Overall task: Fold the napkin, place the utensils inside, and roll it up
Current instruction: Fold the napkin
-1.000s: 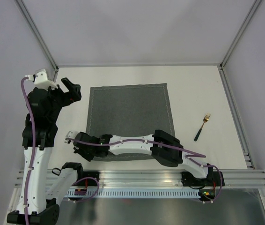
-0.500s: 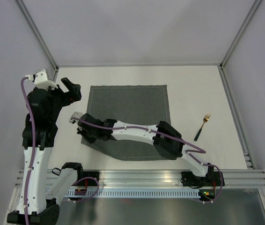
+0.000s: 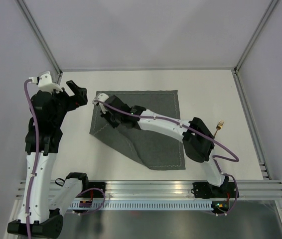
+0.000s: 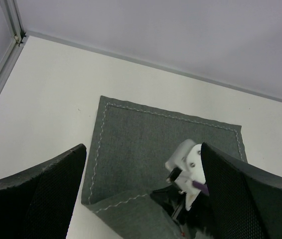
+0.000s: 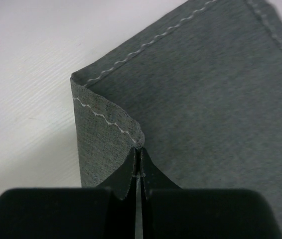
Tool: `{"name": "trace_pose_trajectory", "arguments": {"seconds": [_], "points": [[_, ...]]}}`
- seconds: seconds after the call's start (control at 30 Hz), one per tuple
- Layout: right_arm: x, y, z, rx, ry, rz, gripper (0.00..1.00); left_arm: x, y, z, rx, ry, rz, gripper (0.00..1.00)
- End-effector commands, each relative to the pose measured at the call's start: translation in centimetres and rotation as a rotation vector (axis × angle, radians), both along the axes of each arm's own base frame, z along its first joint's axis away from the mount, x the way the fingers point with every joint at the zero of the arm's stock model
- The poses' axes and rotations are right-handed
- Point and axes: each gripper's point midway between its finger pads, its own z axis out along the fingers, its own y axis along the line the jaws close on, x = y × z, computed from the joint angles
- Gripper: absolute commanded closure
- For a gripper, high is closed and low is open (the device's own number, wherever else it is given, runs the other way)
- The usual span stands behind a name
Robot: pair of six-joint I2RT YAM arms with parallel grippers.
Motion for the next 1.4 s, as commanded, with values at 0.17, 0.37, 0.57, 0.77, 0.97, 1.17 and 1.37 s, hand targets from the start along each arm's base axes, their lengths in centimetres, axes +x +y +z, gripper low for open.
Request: {"name": "trace_pose_trajectory", "arguments": {"seconds": [0.17,0.37,0.57,0.77,0.97,1.17,1.37], "points": [[6.6,-5.9,5.3,0.009,-0.181,-0.117,0.99,0.6,-0.7,0.5,-0.036,-0.027,-0.028,0.00],[11.3,-10.2,5.9,0.005,-0.190,-0.222,0.99,1.1,-0.7,0.2,-0.037,-0.021,-0.027,0.00],[14.8,-14.2,4.4,-0.025,-0.174,-0.309,1.00,1.6,-1.3,-0.3,-0.046,-0.011,-0.055,0.00],[17.4,-17.3,4.4,-0.019,-0.171,-0.384,1.00,2.2,-1.4,-0.5,-0.044,-0.003,-0.060,0.00],[19.3,-19.7,4.0,-0.016,-0.156,-0.445,0.99,2.7,-1.5,-0.8,-0.043,0.006,-0.065,0.00],[21.2,-22.7,3.6,-0.009,-0.135,-0.514,1.00,2.9,-1.7,-0.7,-0.049,0.005,-0.073,0.00],[22.2,-24.9,2.9,0.000,-0.102,-0.557,1.00,3.2,-1.8,-1.0,-0.058,0.010,-0.079,0.00]]}}
